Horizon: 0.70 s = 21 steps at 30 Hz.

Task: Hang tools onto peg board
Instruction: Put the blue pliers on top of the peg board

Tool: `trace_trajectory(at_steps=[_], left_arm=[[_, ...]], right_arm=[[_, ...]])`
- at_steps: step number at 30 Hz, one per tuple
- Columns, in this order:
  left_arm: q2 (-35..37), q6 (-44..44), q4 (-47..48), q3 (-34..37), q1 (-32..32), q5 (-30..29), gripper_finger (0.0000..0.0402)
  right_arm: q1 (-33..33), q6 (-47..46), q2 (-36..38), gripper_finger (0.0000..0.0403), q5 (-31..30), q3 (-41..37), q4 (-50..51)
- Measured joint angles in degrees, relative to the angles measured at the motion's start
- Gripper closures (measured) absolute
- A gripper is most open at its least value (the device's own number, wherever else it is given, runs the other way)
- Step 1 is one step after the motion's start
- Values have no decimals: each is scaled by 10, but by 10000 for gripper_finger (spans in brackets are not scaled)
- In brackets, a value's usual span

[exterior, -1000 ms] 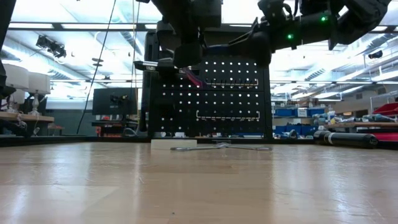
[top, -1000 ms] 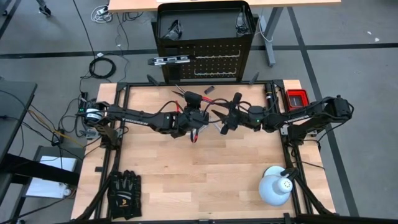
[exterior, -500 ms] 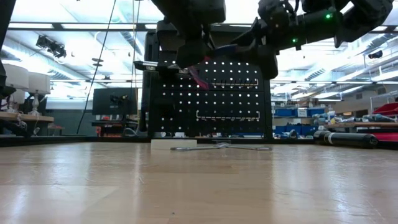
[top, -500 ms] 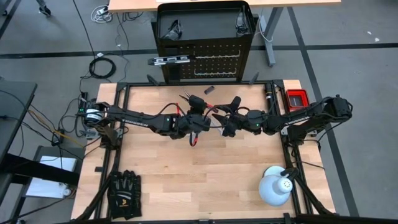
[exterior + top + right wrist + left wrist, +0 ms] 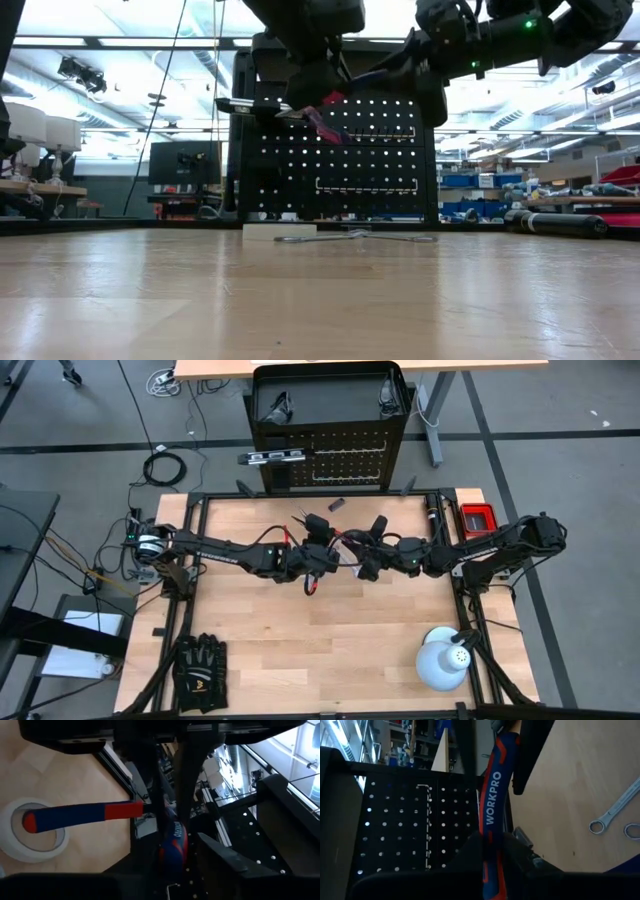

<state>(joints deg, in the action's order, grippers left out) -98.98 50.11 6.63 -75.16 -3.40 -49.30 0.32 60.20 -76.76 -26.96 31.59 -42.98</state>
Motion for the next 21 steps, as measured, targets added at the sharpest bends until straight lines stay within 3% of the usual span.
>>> trace_trajectory(at_steps=[4,9,17,21], left_arm=[[0,-19,2,0,0,-1,368],[0,-45,6,0,0,-2,353],[-1,-81,9,0,-10,-49,269],[0,-103,11,0,-21,-91,230]], right_arm=[[0,-8,0,335,-2,0,-6],[0,-26,0,335,-2,0,-4],[0,-35,0,335,-9,0,6],[0,-36,-1,335,-54,-1,15]])
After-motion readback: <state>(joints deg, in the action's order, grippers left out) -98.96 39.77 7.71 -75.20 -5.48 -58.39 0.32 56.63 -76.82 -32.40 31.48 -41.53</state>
